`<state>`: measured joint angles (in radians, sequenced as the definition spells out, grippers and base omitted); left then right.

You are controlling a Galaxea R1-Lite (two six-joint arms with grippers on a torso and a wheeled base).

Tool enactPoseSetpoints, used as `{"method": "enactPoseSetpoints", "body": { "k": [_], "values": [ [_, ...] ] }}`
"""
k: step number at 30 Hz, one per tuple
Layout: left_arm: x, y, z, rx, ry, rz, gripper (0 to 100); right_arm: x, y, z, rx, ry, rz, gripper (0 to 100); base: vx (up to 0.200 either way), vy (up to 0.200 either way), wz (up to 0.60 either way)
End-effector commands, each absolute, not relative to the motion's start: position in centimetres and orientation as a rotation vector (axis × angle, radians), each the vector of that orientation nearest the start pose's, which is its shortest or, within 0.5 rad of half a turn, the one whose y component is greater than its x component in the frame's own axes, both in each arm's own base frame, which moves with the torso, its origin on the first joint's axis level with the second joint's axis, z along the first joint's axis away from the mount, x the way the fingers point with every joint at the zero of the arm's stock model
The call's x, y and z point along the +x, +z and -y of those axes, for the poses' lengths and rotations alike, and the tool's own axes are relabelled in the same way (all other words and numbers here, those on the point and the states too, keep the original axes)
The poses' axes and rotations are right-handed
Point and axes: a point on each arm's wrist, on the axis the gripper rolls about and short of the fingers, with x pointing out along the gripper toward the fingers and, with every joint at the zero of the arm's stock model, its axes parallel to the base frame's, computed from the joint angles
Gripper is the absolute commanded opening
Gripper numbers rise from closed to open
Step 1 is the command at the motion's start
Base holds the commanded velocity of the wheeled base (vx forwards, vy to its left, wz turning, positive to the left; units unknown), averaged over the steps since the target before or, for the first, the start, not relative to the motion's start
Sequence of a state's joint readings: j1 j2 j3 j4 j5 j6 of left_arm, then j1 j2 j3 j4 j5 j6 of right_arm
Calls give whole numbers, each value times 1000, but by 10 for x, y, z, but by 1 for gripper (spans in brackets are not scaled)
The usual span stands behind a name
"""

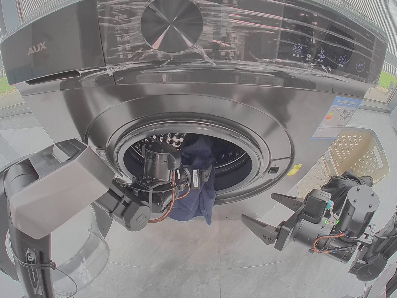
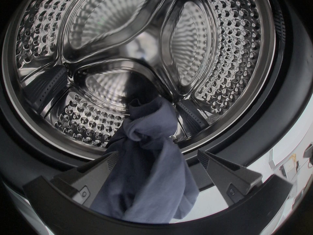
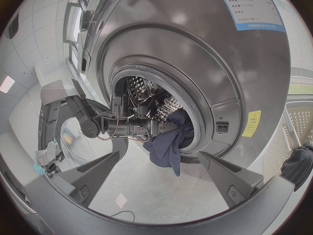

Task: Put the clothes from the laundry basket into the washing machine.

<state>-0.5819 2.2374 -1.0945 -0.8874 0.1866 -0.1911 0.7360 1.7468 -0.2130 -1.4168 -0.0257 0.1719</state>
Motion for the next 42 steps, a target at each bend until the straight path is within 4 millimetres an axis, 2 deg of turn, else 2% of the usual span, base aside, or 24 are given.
{"method": "enactPoseSetpoints", "body": {
  "k": [1, 10, 11, 18, 23, 28, 37, 42],
  "values": [
    [359, 66, 227, -75, -355, -313, 100, 175, 111, -158, 119, 699, -174, 100, 0, 0, 0],
    [363, 43, 229, -59, -349, -354, 100, 175, 111, -158, 119, 699, -174, 100, 0, 0, 0],
    [363, 41, 229, -56, -348, -360, 0, 175, 111, -158, 119, 699, -174, 100, 0, 0, 0],
    [367, 45, 229, -66, -350, -344, 0, 175, 111, -158, 118, 699, -176, 100, 0, 0, 0],
    [377, 59, 230, -107, -345, -292, 0, 175, 111, -158, 119, 699, -174, 100, 0, 0, 0],
    [399, 90, 239, -257, -342, -162, 0, 175, 111, -158, 119, 699, -174, 100, 0, 0, 0],
    [432, 106, 247, -340, -345, 68, 0, 175, 111, -158, 119, 699, -174, 100, 0, 0, 0],
    [437, 109, 254, -355, -355, 108, 0, 175, 111, -158, 118, 699, -176, 100, 0, 0, 0]
  ]
}}
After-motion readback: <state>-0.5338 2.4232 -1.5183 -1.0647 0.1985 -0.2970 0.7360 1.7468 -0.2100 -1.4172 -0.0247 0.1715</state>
